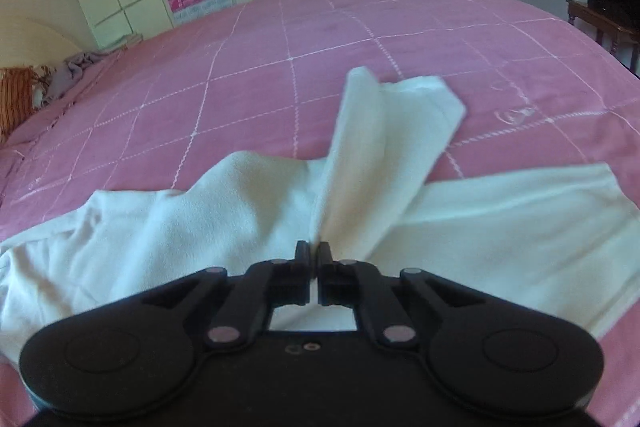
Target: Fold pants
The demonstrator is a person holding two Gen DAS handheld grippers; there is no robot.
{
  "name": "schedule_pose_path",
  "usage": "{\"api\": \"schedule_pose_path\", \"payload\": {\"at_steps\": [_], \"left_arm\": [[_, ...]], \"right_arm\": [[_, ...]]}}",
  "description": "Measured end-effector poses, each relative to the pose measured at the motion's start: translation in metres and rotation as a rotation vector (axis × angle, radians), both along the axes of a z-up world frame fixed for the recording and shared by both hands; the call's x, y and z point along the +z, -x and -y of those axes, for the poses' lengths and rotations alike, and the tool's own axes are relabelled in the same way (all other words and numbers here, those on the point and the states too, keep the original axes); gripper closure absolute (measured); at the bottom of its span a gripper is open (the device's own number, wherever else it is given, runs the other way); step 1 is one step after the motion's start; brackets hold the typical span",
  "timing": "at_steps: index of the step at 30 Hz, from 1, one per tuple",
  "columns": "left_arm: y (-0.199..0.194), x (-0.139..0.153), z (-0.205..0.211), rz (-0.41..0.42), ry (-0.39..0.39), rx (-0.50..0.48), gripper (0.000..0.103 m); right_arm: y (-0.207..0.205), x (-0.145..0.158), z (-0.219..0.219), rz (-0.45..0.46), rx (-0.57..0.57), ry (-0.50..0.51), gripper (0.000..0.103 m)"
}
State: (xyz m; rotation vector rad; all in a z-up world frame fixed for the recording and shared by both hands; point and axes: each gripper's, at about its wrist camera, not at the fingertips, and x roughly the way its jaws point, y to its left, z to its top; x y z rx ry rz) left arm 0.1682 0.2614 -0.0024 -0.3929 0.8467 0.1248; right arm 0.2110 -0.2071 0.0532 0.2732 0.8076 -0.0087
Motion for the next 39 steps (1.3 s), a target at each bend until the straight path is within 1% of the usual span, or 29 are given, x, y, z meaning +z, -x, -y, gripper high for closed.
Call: {"api": "schedule_pose_path", "payload": {"at_steps": [2, 4, 5, 6, 7, 8, 9, 12, 13, 15, 16, 17, 18, 19, 20, 22, 23, 25, 26, 27, 28, 29, 30, 31, 32, 33, 34, 36, 39], "left_arm": [[0.0, -0.003, -0.001, 0.006, 0.012, 0.003, 0.084], [0.0, -0.003, 0.0, 0.004, 0.008, 0.002, 0.084], [0.0, -0.002, 0.0, 0.001, 0.006, 0.002, 0.084], [0.0, -0.002, 0.001, -0.002, 0.003, 0.001, 0.084], [0.0, -0.002, 0.001, -0.003, 0.002, 0.001, 0.084], [-0.001, -0.002, 0.001, -0.003, 0.003, 0.002, 0.084], [-0.001, -0.003, 0.0, -0.003, 0.008, 0.005, 0.084], [-0.003, -0.004, -0.001, -0.003, 0.016, 0.012, 0.084], [-0.003, -0.004, -0.001, -0.004, 0.014, 0.011, 0.084], [-0.003, -0.004, -0.002, -0.006, 0.018, 0.009, 0.084], [-0.003, -0.005, -0.002, -0.007, 0.021, 0.008, 0.084], [-0.004, -0.005, -0.003, -0.009, 0.024, 0.007, 0.084], [-0.004, -0.005, -0.004, -0.01, 0.024, 0.004, 0.084], [-0.005, -0.005, -0.004, -0.011, 0.022, -0.002, 0.084], [-0.005, -0.005, -0.004, -0.012, 0.021, -0.004, 0.084], [-0.005, -0.004, -0.002, -0.013, 0.011, -0.012, 0.084], [-0.004, -0.004, -0.001, -0.014, 0.001, -0.017, 0.084], [-0.004, -0.003, 0.004, -0.019, -0.035, -0.043, 0.084], [-0.004, -0.002, 0.005, -0.021, -0.049, -0.054, 0.084], [-0.004, -0.002, 0.005, -0.022, -0.049, -0.056, 0.084], [-0.004, -0.003, 0.003, -0.022, -0.041, -0.052, 0.084], [-0.004, -0.003, 0.002, -0.021, -0.032, -0.048, 0.084], [-0.003, -0.003, 0.001, -0.018, -0.023, -0.041, 0.084], [-0.003, -0.004, 0.001, -0.016, -0.021, -0.037, 0.084], [-0.003, -0.005, 0.001, -0.014, -0.022, -0.036, 0.084], [-0.002, -0.005, 0.002, -0.013, -0.025, -0.035, 0.084], [-0.002, -0.006, 0.002, -0.013, -0.025, -0.033, 0.084], [-0.002, -0.005, 0.002, -0.015, -0.025, -0.031, 0.084], [-0.003, -0.005, 0.001, -0.02, -0.019, -0.031, 0.084]], "right_arm": [[0.03, -0.017, 0.018, -0.042, -0.031, -0.042, 0.1], [0.037, -0.043, 0.029, -0.104, -0.018, -0.073, 0.099], [0.043, -0.043, 0.033, -0.075, -0.016, -0.098, 0.096], [0.048, -0.035, 0.035, -0.033, -0.016, -0.098, 0.083], [0.052, -0.026, 0.035, 0.015, -0.023, -0.075, 0.071], [0.052, -0.013, 0.034, 0.065, -0.015, -0.051, 0.067], [0.045, -0.005, 0.032, 0.084, 0.008, -0.038, 0.065], [0.009, 0.002, 0.017, 0.079, 0.091, 0.084, 0.063], [-0.007, 0.0, 0.011, 0.058, 0.124, 0.139, 0.057], [-0.035, -0.011, 0.001, -0.019, 0.169, 0.262, 0.053], [-0.043, -0.016, -0.003, -0.052, 0.183, 0.317, 0.06], [-0.046, -0.019, -0.003, -0.06, 0.193, 0.353, 0.076], [-0.045, -0.018, 0.002, -0.06, 0.192, 0.336, 0.098], [-0.039, -0.014, 0.009, -0.058, 0.178, 0.284, 0.1], [-0.026, -0.009, 0.018, -0.025, 0.154, 0.25, 0.1], [0.001, 0.004, 0.031, 0.02, 0.097, 0.249, 0.1], [0.015, 0.007, 0.042, 0.027, 0.06, 0.211, 0.1], [0.037, -0.001, 0.072, -0.002, -0.025, 0.096, 0.1], [0.043, -0.015, 0.084, -0.04, -0.049, 0.041, 0.1], [0.045, -0.03, 0.091, -0.085, -0.058, 0.009, 0.098], [0.044, -0.035, 0.095, -0.109, -0.059, -0.022, 0.091], [0.046, -0.026, 0.093, -0.056, -0.038, -0.005, 0.084], [0.048, -0.015, 0.086, 0.012, -0.017, 0.051, 0.065], [0.049, -0.006, 0.077, 0.059, 0.006, 0.112, 0.036], [0.047, 0.002, 0.067, 0.1, 0.044, 0.164, 0.027], [0.043, 0.006, 0.059, 0.128, 0.089, 0.197, 0.03], [0.033, 0.008, 0.047, 0.133, 0.147, 0.24, 0.04], [0.009, 0.004, 0.023, 0.106, 0.243, 0.364, 0.047], [-0.027, -0.015, -0.011, 0.053, 0.346, 0.564, 0.049]]}}
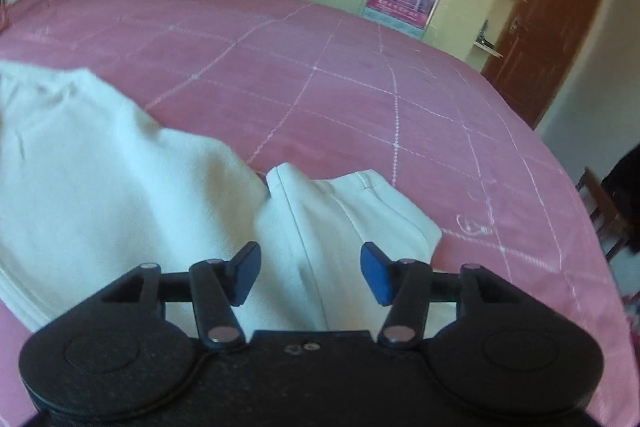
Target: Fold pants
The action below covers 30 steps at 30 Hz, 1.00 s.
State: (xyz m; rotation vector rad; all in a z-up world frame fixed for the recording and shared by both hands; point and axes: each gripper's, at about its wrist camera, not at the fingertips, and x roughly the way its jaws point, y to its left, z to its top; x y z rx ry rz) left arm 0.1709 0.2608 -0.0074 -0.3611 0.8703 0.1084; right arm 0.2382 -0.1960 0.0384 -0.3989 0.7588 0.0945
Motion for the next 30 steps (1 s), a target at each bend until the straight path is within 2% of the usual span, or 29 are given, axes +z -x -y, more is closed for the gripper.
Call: {"api": "schedule_pose_path", "payload": {"at_steps": [2, 4, 5, 7, 9, 11, 13, 15, 17, 19, 21, 22, 24, 26, 29, 30], "left_arm": [[-0.001, 0.0, 0.0, -0.004, 0.001, -0.001, 0.084], [-0.001, 0.001, -0.001, -0.004, 0.0, -0.005, 0.084], [-0.001, 0.0, -0.001, -0.001, 0.001, -0.006, 0.084], [0.0, -0.001, -0.002, 0.006, 0.005, -0.01, 0.084], [0.001, -0.001, -0.004, 0.012, 0.013, -0.01, 0.084], [0.002, -0.002, -0.004, 0.016, 0.017, -0.01, 0.084], [0.003, -0.003, -0.005, 0.018, 0.021, -0.007, 0.084], [0.003, -0.002, -0.005, 0.014, 0.023, -0.006, 0.084], [0.001, -0.002, -0.006, 0.009, 0.029, -0.002, 0.084], [0.0, -0.001, -0.007, 0.003, 0.037, 0.002, 0.084], [-0.001, -0.002, -0.008, 0.002, 0.046, 0.008, 0.084], [0.0, -0.002, -0.009, 0.004, 0.053, 0.011, 0.084], [0.001, -0.004, -0.012, 0.014, 0.076, 0.021, 0.084], [0.003, -0.006, -0.016, 0.025, 0.112, 0.037, 0.084], [0.005, -0.009, -0.021, 0.032, 0.161, 0.061, 0.084], [0.005, -0.01, -0.021, 0.032, 0.166, 0.063, 0.084]], "right_arm": [[-0.02, -0.015, -0.011, -0.031, 0.014, 0.119, 0.051], [-0.029, -0.019, -0.007, -0.035, 0.004, 0.161, 0.096], [-0.03, -0.013, 0.005, -0.012, -0.036, 0.111, 0.099], [-0.02, 0.011, 0.033, 0.063, -0.121, -0.037, 0.099], [0.005, 0.038, 0.076, 0.165, -0.247, -0.196, 0.099], [0.036, 0.053, 0.118, 0.226, -0.366, -0.362, 0.099], [0.066, 0.047, 0.157, 0.244, -0.473, -0.523, 0.099], [0.088, 0.022, 0.187, 0.227, -0.542, -0.674, 0.099], [0.091, -0.014, 0.203, 0.137, -0.616, -0.723, 0.099], [0.091, -0.041, 0.217, 0.065, -0.68, -0.836, 0.099], [0.095, -0.04, 0.223, 0.106, -0.696, -0.897, 0.097], [0.094, -0.039, 0.223, 0.103, -0.697, -0.895, 0.09], [0.094, -0.042, 0.222, 0.098, -0.721, -0.889, 0.083], [0.097, -0.048, 0.23, 0.107, -0.755, -0.93, 0.079], [0.098, -0.059, 0.241, 0.112, -0.793, -0.99, 0.082], [0.097, -0.059, 0.242, 0.11, -0.793, -0.992, 0.088]]}}
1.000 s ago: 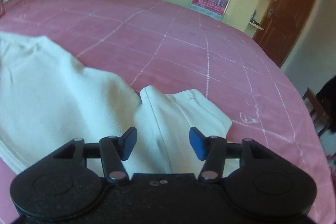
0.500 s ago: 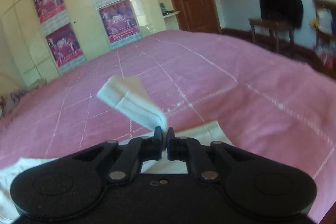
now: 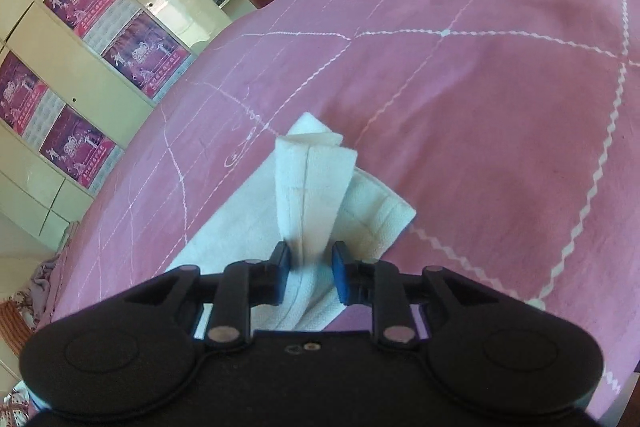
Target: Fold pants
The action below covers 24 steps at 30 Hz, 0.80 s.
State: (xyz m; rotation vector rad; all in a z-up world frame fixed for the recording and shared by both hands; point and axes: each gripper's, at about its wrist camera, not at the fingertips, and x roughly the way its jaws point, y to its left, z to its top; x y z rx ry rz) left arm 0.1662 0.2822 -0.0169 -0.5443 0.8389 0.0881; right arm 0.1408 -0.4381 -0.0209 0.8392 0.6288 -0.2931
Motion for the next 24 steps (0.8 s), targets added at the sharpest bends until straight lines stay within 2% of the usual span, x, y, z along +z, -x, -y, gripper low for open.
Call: {"api": "schedule_pose_path", "payload": {"at_steps": [1, 6, 8, 10, 11, 13, 15, 19, 24], "left_arm": [[0.0, 0.0, 0.0, -0.001, 0.0, 0.0, 0.084], [-0.001, 0.0, 0.003, 0.0, -0.009, 0.003, 0.084], [-0.001, 0.0, 0.002, 0.004, -0.004, 0.005, 0.084], [0.0, -0.001, 0.001, 0.007, 0.001, 0.004, 0.084], [0.0, -0.001, 0.001, 0.007, 0.001, 0.002, 0.084], [0.0, -0.001, 0.0, 0.006, 0.0, -0.002, 0.084], [0.0, 0.0, 0.0, 0.006, 0.0, -0.001, 0.084], [0.0, -0.001, 0.0, 0.012, -0.001, -0.001, 0.084], [0.002, -0.002, -0.001, 0.02, 0.009, 0.0, 0.084]], "right_arm": [[-0.002, 0.003, 0.0, 0.003, 0.011, 0.013, 0.094], [-0.004, 0.029, -0.002, 0.098, 0.051, 0.023, 0.094], [-0.003, 0.028, 0.002, 0.028, 0.011, 0.047, 0.077], [0.005, 0.02, 0.008, -0.043, -0.076, 0.038, 0.029], [0.013, 0.016, 0.01, -0.013, -0.102, 0.006, 0.026], [0.023, 0.006, 0.015, 0.033, -0.09, -0.062, 0.036], [0.024, -0.003, 0.019, 0.041, -0.069, -0.112, 0.044], [0.028, -0.005, 0.021, 0.079, -0.07, -0.101, 0.06], [0.035, 0.0, 0.022, 0.109, -0.096, -0.083, 0.065]]}}
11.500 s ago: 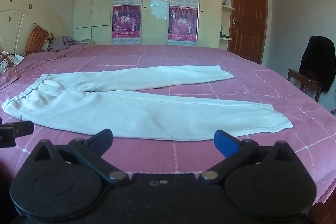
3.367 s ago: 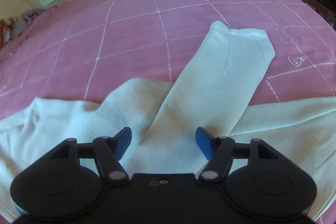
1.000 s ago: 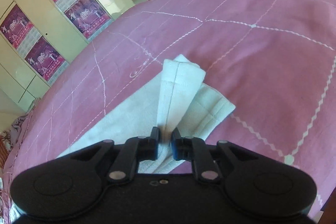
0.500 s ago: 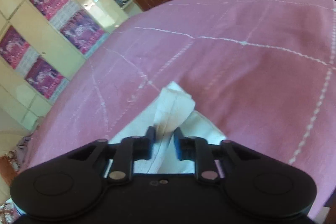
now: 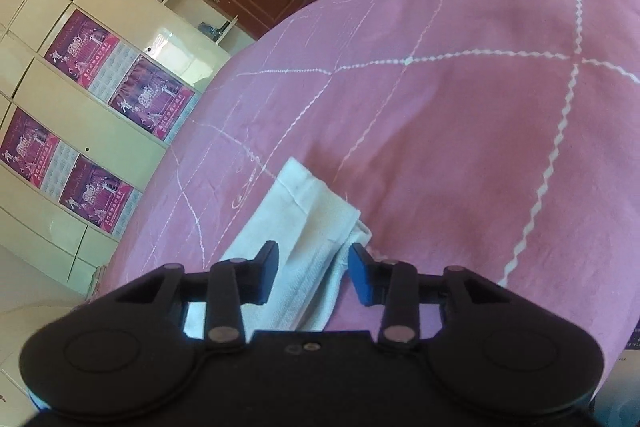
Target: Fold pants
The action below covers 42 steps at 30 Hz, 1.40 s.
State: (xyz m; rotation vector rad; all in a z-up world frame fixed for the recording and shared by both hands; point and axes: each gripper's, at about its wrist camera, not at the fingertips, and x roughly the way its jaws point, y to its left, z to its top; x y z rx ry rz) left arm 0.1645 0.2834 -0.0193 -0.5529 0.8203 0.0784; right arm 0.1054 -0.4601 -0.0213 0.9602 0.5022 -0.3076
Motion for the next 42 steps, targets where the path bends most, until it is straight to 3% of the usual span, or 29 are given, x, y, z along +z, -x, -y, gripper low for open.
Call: {"api": "schedule_pose_path", "payload": {"at_steps": [3, 6, 9, 10, 13, 14, 15, 17, 18, 19, 21, 23, 26, 27, 28, 30, 32, 35, 37, 39, 42], "left_arm": [[0.0, 0.0, 0.0, -0.001, -0.002, -0.002, 0.084], [0.0, 0.0, 0.001, 0.001, -0.002, 0.0, 0.084], [0.0, 0.0, 0.001, 0.001, 0.0, 0.001, 0.084], [0.0, 0.0, 0.001, 0.0, 0.0, 0.001, 0.084], [0.0, 0.0, 0.001, 0.001, -0.007, -0.001, 0.084], [-0.001, 0.0, 0.001, 0.004, -0.006, 0.0, 0.084], [0.0, -0.001, 0.001, 0.008, -0.001, 0.004, 0.084], [0.002, -0.001, 0.0, 0.014, 0.004, 0.009, 0.084], [0.003, -0.001, 0.001, 0.018, 0.005, 0.013, 0.084], [0.005, 0.0, 0.001, 0.022, 0.005, 0.02, 0.084], [0.009, 0.007, 0.001, 0.041, 0.016, 0.053, 0.083], [0.02, 0.019, 0.003, 0.099, -0.001, 0.119, 0.083], [0.033, 0.032, 0.009, 0.131, -0.102, 0.201, 0.083], [0.035, 0.033, 0.011, 0.119, -0.139, 0.232, 0.074], [0.038, 0.034, 0.012, 0.115, -0.161, 0.258, 0.046], [0.044, 0.033, 0.011, 0.12, -0.181, 0.305, 0.021], [0.046, 0.03, 0.007, 0.128, -0.159, 0.299, 0.021], [0.037, 0.024, -0.001, 0.115, -0.137, 0.287, 0.027], [0.025, 0.016, -0.007, 0.085, -0.098, 0.271, 0.054], [0.016, 0.005, -0.01, 0.048, -0.062, 0.243, 0.066], [0.013, -0.004, -0.014, 0.062, -0.053, 0.227, 0.069]], "right_arm": [[0.0, 0.0, -0.002, 0.025, 0.034, -0.006, 0.067], [-0.013, -0.009, -0.003, -0.022, 0.073, -0.017, 0.078], [-0.024, -0.016, -0.005, -0.047, 0.104, -0.031, 0.098], [-0.026, -0.013, -0.008, -0.05, 0.108, -0.012, 0.098], [-0.014, 0.021, -0.018, 0.104, 0.116, 0.099, 0.099], [-0.013, 0.027, -0.021, 0.099, 0.106, 0.155, 0.099], [-0.018, 0.022, -0.021, 0.025, 0.095, 0.187, 0.099], [-0.033, -0.009, -0.007, -0.172, 0.085, 0.099, 0.101], [-0.03, -0.013, -0.002, -0.146, 0.075, 0.053, 0.099], [-0.026, -0.01, -0.002, -0.123, 0.074, 0.046, 0.091], [-0.012, 0.006, -0.011, -0.086, 0.047, 0.125, 0.079], [-0.004, 0.028, -0.031, -0.038, 0.069, 0.26, 0.079], [-0.02, 0.054, -0.069, 0.063, 0.245, 0.355, 0.077], [-0.032, 0.06, -0.085, 0.086, 0.314, 0.373, 0.073], [-0.047, 0.068, -0.106, 0.104, 0.383, 0.394, 0.07], [-0.082, 0.077, -0.147, 0.14, 0.535, 0.41, 0.061], [-0.117, 0.081, -0.195, 0.164, 0.679, 0.409, 0.05], [-0.169, 0.083, -0.284, 0.193, 0.914, 0.42, 0.049], [-0.201, 0.079, -0.337, 0.189, 1.03, 0.423, 0.05], [-0.23, 0.073, -0.377, 0.169, 1.106, 0.418, 0.051], [-0.267, 0.063, -0.42, 0.137, 1.195, 0.429, 0.051]]}}
